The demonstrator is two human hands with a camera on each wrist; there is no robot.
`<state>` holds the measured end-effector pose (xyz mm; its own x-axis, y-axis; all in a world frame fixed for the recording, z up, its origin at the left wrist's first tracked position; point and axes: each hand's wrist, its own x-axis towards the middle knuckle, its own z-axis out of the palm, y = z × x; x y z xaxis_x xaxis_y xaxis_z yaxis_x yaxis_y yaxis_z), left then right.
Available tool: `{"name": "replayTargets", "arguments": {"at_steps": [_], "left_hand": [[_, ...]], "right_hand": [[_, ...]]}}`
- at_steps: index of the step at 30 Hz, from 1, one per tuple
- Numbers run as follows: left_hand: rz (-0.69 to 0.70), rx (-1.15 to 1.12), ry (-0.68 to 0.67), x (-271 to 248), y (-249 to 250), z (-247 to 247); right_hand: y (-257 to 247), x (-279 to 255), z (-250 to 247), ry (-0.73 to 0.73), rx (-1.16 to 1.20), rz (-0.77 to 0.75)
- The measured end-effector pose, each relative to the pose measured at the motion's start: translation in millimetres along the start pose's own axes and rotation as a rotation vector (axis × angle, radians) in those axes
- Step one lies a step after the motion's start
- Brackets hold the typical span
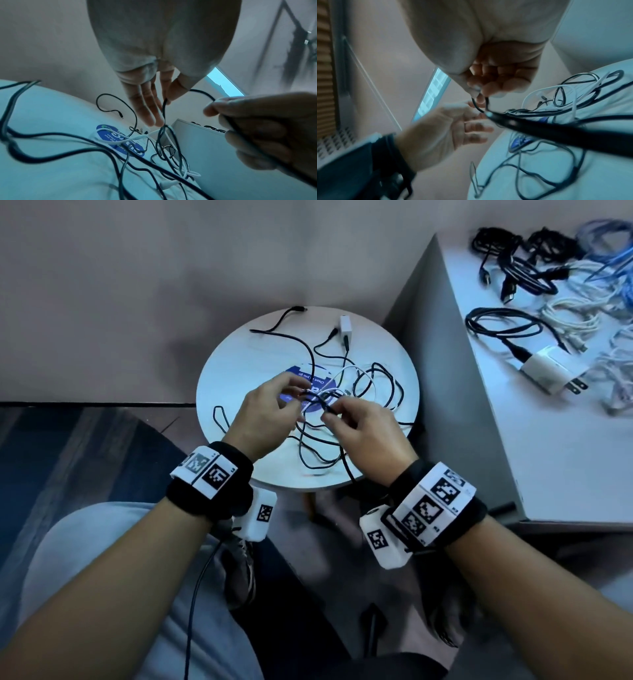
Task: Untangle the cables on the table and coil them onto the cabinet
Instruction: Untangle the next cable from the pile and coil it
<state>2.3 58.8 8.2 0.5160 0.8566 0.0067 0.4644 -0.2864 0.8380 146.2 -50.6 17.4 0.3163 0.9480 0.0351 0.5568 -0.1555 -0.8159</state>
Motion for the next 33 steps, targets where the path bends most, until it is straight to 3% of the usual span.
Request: {"name": "replayTargets", "arguments": {"at_steps": [3,5,9,13,18,23,26,30,33], "left_hand": [[0.038,-0.171,0.003,3,1,3],[0.056,-0.313,0.038,7,3,4],[0.073,-0.441,0.157,13,4,0],[-0.017,-0.528,0.252,19,1,-7],[-0.140,-0.614,0.249,25,-4,-13],[-0.319,-0.241,0.113,24,-13,-6],[-0.303,0.044,-0.026,15,-11,-4],[-0.285,0.529,-0.207,9,-17,5],[-0.311,0.484,-0.306,10,-21,5]], "right_hand": [[-3,8,-12,-0.041,0.266,0.044],[-1,10,-17,-0.093,0.318,0.074],[5,2,-21,-0.302,-0.011,0.086],[16,-8,-14,-0.504,-0.164,0.139],[27,-3,-8,-0.446,-0.275,0.000],[38,2,-2,-0.399,-0.265,0.127],[34,3,-5,-0.435,-0.281,0.192],[33,9,-11,-0.318,-0.212,0.171],[27,5,-13,-0.257,-0.209,0.108]]}}
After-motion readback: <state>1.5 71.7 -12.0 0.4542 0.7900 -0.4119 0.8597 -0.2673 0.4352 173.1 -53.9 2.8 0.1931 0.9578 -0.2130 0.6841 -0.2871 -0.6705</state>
